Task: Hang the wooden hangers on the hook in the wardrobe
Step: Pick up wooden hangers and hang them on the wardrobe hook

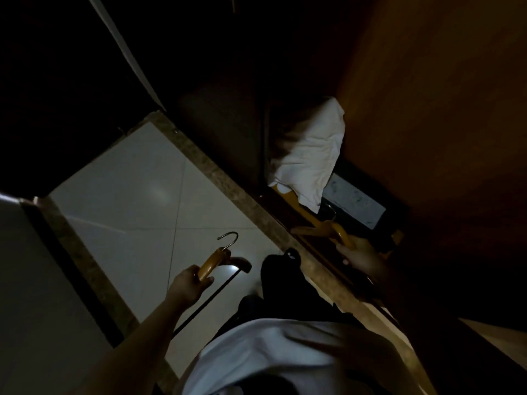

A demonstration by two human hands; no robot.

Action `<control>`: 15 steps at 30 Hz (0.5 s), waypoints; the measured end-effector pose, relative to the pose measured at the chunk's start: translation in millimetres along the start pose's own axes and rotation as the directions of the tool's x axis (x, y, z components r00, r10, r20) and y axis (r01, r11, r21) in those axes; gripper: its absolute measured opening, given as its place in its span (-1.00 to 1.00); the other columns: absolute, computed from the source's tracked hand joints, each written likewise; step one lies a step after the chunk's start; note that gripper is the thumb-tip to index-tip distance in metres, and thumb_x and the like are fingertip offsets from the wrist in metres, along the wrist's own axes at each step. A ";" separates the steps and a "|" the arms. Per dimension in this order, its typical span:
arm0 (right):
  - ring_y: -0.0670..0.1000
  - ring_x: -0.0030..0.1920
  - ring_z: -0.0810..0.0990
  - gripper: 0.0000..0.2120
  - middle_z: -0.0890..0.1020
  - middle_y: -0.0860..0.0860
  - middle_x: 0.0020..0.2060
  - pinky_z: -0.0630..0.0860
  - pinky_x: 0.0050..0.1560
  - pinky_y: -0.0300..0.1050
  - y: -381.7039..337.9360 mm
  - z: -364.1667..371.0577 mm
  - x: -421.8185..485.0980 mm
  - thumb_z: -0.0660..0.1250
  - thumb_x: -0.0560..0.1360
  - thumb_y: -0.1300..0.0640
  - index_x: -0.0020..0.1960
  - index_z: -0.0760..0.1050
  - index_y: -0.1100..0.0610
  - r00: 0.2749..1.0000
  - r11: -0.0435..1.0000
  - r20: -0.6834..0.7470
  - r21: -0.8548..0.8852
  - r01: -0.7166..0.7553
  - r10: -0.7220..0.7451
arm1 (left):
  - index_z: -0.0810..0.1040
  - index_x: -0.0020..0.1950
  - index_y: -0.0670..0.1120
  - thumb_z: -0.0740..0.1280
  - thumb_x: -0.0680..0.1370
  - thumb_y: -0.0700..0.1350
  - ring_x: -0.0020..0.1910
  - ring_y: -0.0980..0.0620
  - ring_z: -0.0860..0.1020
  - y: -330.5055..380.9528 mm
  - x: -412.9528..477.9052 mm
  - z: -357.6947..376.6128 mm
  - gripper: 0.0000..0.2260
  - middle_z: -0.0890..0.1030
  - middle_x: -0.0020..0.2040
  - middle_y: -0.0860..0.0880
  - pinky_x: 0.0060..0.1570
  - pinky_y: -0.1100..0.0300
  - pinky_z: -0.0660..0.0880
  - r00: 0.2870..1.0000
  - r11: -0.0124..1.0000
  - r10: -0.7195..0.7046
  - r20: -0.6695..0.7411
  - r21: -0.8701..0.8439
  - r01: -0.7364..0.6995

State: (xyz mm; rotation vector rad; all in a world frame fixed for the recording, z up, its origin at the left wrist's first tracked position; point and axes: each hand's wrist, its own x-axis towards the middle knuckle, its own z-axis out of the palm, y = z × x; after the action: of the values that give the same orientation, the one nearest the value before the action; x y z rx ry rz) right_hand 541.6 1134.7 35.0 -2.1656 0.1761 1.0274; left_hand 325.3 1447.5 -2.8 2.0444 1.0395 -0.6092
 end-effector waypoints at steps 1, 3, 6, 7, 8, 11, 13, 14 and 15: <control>-0.03 -0.33 0.48 -0.88 0.50 0.05 -0.27 0.41 -0.35 -0.24 -12.8 -5.5 8.0 0.24 0.54 0.22 0.06 0.47 0.19 1.000 1.000 0.014 0.006 0.004 -0.004 | 0.48 -0.01 -0.15 0.36 0.49 -0.03 -0.21 -0.12 0.57 7.2 8.7 -4.8 -0.79 0.58 -0.20 -0.15 -0.12 0.02 0.54 1.000 1.000 -0.001 0.005 0.028 0.001; -0.03 -0.32 0.48 -0.87 0.51 0.06 -0.26 0.41 -0.32 -0.22 -36.1 -15.8 23.0 0.23 0.55 0.22 0.06 0.48 0.21 0.999 0.998 0.001 0.038 0.047 -0.047 | 0.49 0.01 -0.15 0.36 0.49 -0.01 -0.21 -0.11 0.56 25.8 26.1 -15.3 -0.77 0.58 -0.18 -0.14 -0.12 0.05 0.53 1.000 0.997 0.003 0.022 0.080 -0.005; -0.07 -0.29 0.46 -0.90 0.49 -0.01 -0.30 0.35 -0.30 -0.23 -64.0 -33.1 40.5 0.20 0.56 0.21 -0.10 0.46 0.10 0.992 0.994 -0.077 0.055 0.099 -0.095 | 0.49 -0.03 -0.13 0.38 0.47 -0.02 -0.22 -0.08 0.52 64.1 53.7 -34.3 -0.79 0.57 -0.17 -0.13 -0.12 0.05 0.52 0.998 0.995 0.032 0.047 0.098 -0.037; -0.06 -0.29 0.46 -0.85 0.48 -0.02 -0.31 0.33 -0.31 -0.22 -72.7 -40.1 45.8 0.19 0.56 0.19 -0.17 0.45 0.06 0.988 0.992 -0.114 0.060 0.115 -0.108 | 0.48 -0.06 -0.11 0.39 0.47 -0.03 -0.22 -0.07 0.52 79.0 63.0 -41.0 -0.81 0.56 -0.17 -0.13 -0.15 0.06 0.49 0.998 0.993 0.051 0.049 0.100 -0.056; -0.03 -0.26 0.47 -0.83 0.48 -0.02 -0.31 0.33 -0.29 -0.19 -80.1 -46.9 51.5 0.19 0.56 0.17 -0.20 0.44 0.06 0.981 0.988 -0.145 0.055 0.141 -0.132 | 0.47 -0.07 -0.11 0.38 0.47 -0.03 -0.21 -0.06 0.51 95.0 71.3 -47.7 -0.82 0.55 -0.18 -0.12 -0.17 0.11 0.45 0.996 0.991 0.079 0.051 0.104 -0.084; 0.05 -0.12 0.49 -0.90 0.49 0.01 -0.24 0.34 -0.10 -0.14 -100.0 -68.1 62.1 0.22 0.55 0.13 -0.04 0.46 0.14 0.954 0.982 -0.237 0.009 0.189 -0.182 | 0.46 -0.05 -0.11 0.36 0.50 -0.06 -0.21 -0.02 0.49 145.3 92.2 -68.6 -0.84 0.52 -0.20 -0.07 -0.25 0.20 0.38 0.976 0.971 0.207 0.073 0.105 -0.214; 0.07 -0.11 0.52 -0.90 0.52 0.02 -0.25 0.39 -0.05 -0.08 -107.5 -84.8 67.3 0.26 0.53 0.06 -0.03 0.46 0.09 0.922 0.979 -0.331 -0.019 0.205 -0.200 | 0.47 -0.06 -0.08 0.35 0.50 -0.07 -0.25 0.02 0.48 179.3 101.6 -81.5 -0.87 0.50 -0.24 -0.03 -0.33 0.24 0.36 0.950 0.946 0.303 0.076 0.098 -0.309; 0.09 -0.10 0.55 -0.91 0.54 0.04 -0.23 0.44 -0.02 -0.04 -110.9 -94.4 69.8 0.27 0.52 0.04 -0.05 0.45 0.06 0.897 0.974 -0.383 -0.038 0.223 -0.220 | 0.48 -0.07 -0.08 0.35 0.50 -0.07 -0.30 0.05 0.47 196.2 105.8 -87.8 -0.90 0.50 -0.27 -0.01 -0.35 0.27 0.36 0.936 0.932 0.344 0.071 0.092 -0.350; 0.12 -0.08 0.57 -0.91 0.56 0.07 -0.20 0.48 0.02 0.02 -116.9 -102.9 69.8 0.29 0.51 0.04 -0.05 0.46 0.04 0.872 0.970 -0.429 -0.052 0.236 -0.235 | 0.50 -0.11 -0.06 0.35 0.51 -0.09 -0.35 0.10 0.46 212.5 109.4 -94.6 -0.93 0.50 -0.32 0.01 -0.37 0.29 0.35 0.921 0.916 0.384 0.070 0.094 -0.389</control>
State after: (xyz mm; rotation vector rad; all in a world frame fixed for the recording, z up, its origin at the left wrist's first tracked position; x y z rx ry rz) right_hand 699.5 1164.2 92.8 -2.3189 0.1125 0.3974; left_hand 569.2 1491.2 65.8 2.2339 0.5554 -0.5120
